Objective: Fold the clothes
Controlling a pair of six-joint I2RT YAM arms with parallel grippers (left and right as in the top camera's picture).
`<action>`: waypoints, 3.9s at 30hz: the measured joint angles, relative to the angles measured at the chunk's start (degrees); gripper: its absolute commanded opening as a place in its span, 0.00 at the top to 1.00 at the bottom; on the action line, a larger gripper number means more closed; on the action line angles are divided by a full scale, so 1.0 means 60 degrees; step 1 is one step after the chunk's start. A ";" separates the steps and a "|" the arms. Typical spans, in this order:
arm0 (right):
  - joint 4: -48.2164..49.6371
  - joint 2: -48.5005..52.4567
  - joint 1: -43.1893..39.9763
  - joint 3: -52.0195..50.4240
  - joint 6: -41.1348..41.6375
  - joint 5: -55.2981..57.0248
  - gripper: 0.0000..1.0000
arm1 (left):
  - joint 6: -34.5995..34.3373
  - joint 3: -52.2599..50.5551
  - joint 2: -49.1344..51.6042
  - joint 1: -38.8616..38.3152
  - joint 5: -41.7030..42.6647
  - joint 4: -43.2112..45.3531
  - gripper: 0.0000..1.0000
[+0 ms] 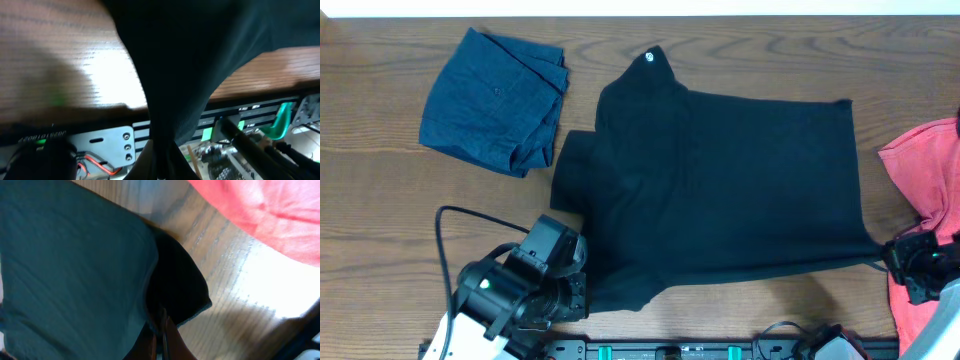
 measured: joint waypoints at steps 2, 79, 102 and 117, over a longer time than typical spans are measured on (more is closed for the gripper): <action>0.0058 -0.0004 0.0000 0.0175 0.0004 0.0069 0.99 | -0.0004 0.0000 -0.0109 0.0000 -0.0015 0.0430 0.94; 0.8644 0.4736 0.3945 0.0222 0.1439 0.0488 0.38 | 0.4499 0.1217 0.6120 0.0211 -0.6506 0.9934 0.23; 0.4368 0.4794 0.2331 0.0233 0.0780 0.1432 0.35 | 0.3486 0.1246 0.7719 0.2106 -0.1351 0.7329 0.38; 0.4397 0.4794 0.2357 0.0229 -0.0018 0.1169 0.51 | 0.3508 0.1362 0.8313 0.2739 -0.0470 0.7260 0.94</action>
